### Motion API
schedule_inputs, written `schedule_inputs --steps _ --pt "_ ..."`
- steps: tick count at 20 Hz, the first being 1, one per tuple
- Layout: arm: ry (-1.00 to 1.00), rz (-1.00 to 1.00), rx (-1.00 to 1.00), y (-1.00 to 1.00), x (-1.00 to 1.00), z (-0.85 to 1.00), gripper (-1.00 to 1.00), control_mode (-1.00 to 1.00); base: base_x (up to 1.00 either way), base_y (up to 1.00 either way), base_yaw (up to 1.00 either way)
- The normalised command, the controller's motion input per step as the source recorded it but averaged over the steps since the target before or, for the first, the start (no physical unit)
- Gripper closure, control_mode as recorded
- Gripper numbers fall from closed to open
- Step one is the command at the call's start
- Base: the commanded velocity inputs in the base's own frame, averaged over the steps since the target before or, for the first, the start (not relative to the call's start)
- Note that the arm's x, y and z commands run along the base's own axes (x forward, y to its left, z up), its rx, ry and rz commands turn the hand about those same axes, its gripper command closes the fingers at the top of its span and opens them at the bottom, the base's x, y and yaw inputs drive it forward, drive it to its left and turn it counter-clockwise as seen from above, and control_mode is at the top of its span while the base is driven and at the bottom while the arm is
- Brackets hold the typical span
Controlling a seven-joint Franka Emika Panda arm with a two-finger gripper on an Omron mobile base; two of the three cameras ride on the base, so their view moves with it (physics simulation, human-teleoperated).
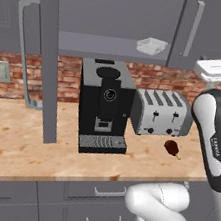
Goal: Retrieve the tupperware from the cabinet, then place the raw meat into the tupperware to avoid contamination.
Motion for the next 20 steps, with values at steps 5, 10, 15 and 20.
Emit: schedule_inputs --steps 5,10,15,20 --pt "0.0 0.0 0.0 -0.01 0.25 0.0 -1.0 -1.0 0.0 0.0 0.0" --pt "0.0 0.0 0.0 -0.01 0.31 0.0 -1.0 -1.0 0.0 0.0 0.0" --pt "0.0 0.0 0.0 0.0 0.32 0.0 -1.0 -1.0 0.0 0.0 0.0" --pt "0.0 0.0 0.0 -0.03 0.31 0.0 -1.0 -1.0 0.0 0.0 0.0"
